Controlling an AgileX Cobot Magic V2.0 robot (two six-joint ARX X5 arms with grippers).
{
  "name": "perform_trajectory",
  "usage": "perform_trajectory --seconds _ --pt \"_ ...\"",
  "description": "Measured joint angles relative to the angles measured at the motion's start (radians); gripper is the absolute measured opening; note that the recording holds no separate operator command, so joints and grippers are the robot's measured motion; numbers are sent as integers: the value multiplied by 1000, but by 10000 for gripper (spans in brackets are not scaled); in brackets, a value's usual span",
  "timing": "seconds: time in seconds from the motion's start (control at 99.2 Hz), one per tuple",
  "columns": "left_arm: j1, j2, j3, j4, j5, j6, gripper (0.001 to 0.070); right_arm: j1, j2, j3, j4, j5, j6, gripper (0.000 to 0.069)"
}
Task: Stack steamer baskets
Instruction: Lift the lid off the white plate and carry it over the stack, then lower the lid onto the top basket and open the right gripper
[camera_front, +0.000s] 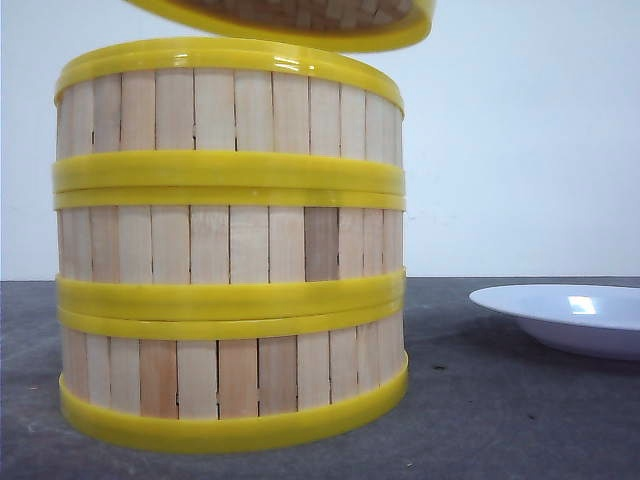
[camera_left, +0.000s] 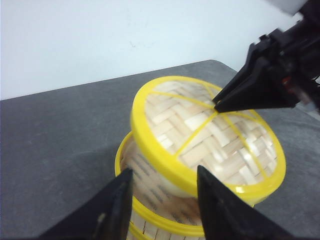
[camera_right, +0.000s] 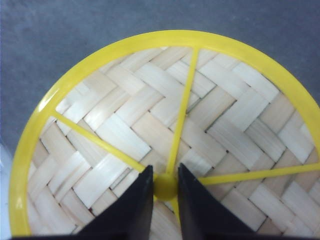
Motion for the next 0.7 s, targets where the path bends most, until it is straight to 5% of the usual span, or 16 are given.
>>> perform_trajectory --seconds 0.696 --pt "0 0 0 0 0 0 233 3 111 0 23 -5 -3 55"
